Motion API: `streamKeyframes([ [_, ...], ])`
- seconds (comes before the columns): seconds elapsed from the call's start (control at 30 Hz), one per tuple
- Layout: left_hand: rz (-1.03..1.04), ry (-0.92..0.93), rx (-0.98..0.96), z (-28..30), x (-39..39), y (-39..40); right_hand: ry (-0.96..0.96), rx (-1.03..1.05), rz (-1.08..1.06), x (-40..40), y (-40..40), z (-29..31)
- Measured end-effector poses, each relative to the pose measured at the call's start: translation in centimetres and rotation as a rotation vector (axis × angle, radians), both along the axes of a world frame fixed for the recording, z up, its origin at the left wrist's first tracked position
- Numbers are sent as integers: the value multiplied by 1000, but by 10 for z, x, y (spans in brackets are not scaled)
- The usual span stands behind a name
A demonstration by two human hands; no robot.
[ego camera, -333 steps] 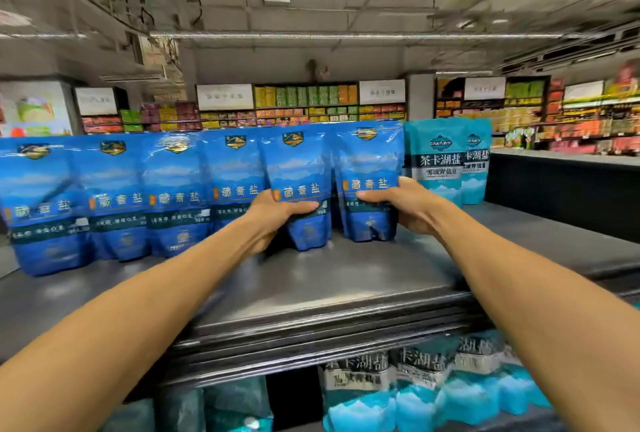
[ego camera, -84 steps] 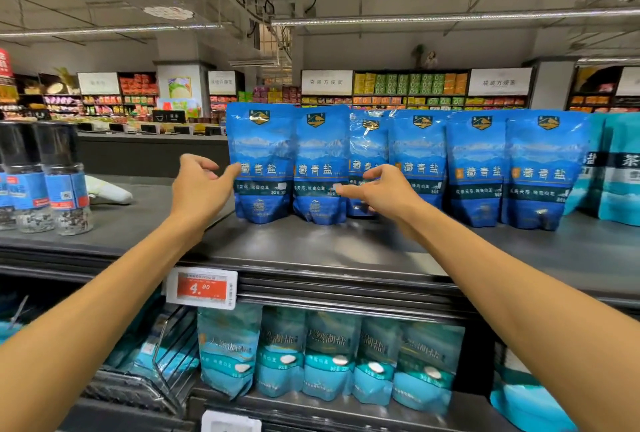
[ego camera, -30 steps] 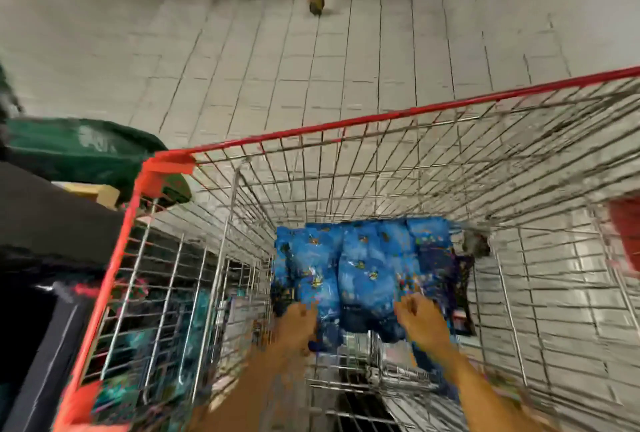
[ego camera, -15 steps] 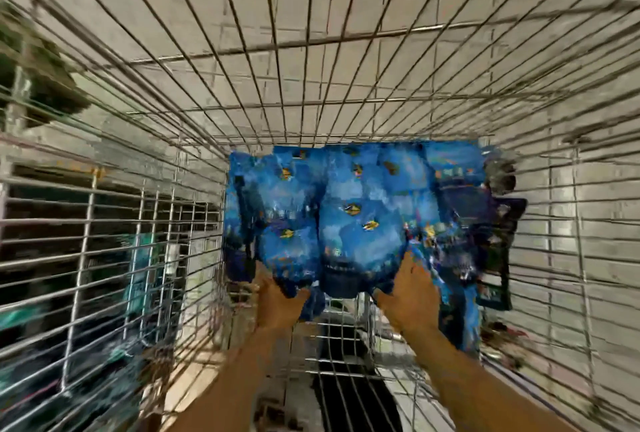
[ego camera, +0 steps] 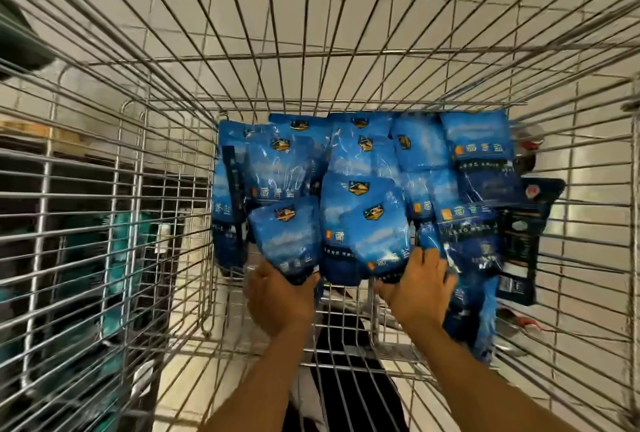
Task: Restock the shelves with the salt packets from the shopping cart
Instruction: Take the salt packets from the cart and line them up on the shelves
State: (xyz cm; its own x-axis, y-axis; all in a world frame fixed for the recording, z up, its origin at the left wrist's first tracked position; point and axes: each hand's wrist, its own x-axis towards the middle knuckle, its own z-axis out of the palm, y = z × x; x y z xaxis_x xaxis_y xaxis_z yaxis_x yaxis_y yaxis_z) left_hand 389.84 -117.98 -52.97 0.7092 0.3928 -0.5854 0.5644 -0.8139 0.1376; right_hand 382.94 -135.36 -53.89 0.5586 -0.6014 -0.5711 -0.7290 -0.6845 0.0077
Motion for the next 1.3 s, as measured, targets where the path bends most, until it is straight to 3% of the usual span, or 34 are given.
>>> streamKeyframes([
  [0.1, 86, -12, -162, -2, -2, -1, -121, 177, -120, -10, 8, 0],
  [0.23, 155, 30, -362, -2, -1, 15, -344, 637, -490, -16, 19, 13],
  [0.43, 122, 137, -566, 42, 13, 30, -319, 983, -777, -5, 9, 71],
  [0.63, 71, 120, -705, 149, 36, 26, -242, 997, -701, 16, -9, 169],
  [0.97, 98, -88, -962, 357, 48, 51, -540, 994, -661, 32, 14, 366],
  [1.3, 153, -600, -1018, 557, 14, 157, -836, 1057, -336, 27, 99, 541],
])
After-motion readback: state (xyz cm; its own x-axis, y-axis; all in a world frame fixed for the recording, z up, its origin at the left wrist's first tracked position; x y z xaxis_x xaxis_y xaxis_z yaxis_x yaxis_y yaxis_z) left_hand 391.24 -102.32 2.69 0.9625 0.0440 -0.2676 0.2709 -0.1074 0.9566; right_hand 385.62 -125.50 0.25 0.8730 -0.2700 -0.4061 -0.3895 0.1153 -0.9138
